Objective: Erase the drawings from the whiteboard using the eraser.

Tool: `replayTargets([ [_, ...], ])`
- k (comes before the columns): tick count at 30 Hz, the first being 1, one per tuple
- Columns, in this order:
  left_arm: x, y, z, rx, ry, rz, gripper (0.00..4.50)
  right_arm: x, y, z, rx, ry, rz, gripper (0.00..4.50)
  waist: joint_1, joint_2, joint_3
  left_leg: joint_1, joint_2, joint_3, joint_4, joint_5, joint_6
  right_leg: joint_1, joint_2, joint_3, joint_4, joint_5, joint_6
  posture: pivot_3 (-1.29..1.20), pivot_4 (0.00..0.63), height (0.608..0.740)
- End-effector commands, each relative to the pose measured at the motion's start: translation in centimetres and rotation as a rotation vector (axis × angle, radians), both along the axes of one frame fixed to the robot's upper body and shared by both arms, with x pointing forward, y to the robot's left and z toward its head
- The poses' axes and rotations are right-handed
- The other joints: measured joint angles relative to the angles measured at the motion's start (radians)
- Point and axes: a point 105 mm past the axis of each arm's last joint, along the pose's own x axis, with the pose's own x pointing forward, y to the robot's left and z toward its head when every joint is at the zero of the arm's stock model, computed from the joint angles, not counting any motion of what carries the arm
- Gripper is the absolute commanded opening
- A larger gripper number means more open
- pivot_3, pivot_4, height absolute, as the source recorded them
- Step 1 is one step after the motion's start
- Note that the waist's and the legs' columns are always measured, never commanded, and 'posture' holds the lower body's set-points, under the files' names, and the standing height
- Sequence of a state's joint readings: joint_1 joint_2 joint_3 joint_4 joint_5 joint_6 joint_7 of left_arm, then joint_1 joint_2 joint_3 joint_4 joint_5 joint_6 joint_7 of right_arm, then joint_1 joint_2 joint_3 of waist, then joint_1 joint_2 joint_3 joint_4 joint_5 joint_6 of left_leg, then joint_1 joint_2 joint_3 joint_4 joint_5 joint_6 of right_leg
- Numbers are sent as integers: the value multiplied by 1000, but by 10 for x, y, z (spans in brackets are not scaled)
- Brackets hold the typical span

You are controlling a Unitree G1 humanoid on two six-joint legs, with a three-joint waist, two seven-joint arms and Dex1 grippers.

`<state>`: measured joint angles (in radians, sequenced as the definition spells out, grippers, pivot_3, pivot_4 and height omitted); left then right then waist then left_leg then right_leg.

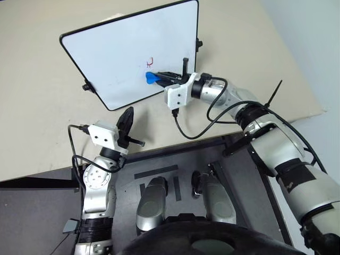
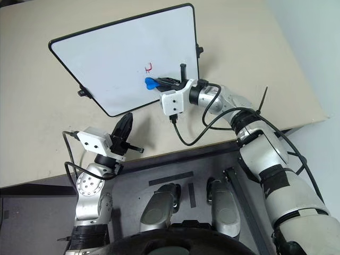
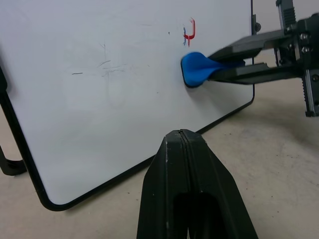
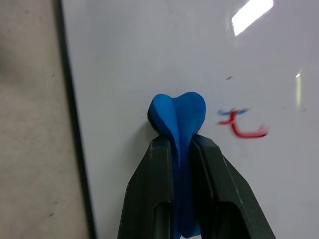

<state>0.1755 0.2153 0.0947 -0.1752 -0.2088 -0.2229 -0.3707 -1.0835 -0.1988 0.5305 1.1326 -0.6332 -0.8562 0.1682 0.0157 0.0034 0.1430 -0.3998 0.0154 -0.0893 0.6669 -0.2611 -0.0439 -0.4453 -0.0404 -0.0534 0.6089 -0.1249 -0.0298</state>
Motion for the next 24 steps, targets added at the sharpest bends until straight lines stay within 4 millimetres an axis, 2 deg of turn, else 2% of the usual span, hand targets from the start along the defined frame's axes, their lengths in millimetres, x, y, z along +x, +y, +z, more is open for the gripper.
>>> replayTargets([
  [1,-1,-3,9,2,-41,-10,0,10,-2,27,63,-73,-43,251,0,0,0,0,0,0,0,0,0,0,0,0,0,0,0,0,150,740],
  [7,-1,-3,9,3,-40,-9,0,17,-6,64,163,-176,-73,251,-1,0,0,0,0,0,0,0,0,0,0,0,0,0,0,0,150,740],
  [10,-1,-3,9,3,-40,-10,0,16,-4,69,179,-193,-66,251,-5,0,0,0,0,0,0,0,0,0,0,0,0,2,-2,0,150,740],
  [13,0,-3,10,3,-41,-12,0,13,0,65,176,-181,-50,251,-8,0,0,1,1,0,-1,0,0,0,0,0,0,3,-2,0,150,740],
  [21,0,-4,10,3,-43,-15,0,0,12,19,60,-64,10,251,-14,1,0,0,1,0,-1,1,0,0,0,0,-1,2,-1,0,150,740],
  [24,0,-3,10,4,-44,-15,0,-2,14,12,40,-47,16,251,-14,1,0,0,1,1,-1,1,0,0,0,0,-2,2,0,0,150,740],
])
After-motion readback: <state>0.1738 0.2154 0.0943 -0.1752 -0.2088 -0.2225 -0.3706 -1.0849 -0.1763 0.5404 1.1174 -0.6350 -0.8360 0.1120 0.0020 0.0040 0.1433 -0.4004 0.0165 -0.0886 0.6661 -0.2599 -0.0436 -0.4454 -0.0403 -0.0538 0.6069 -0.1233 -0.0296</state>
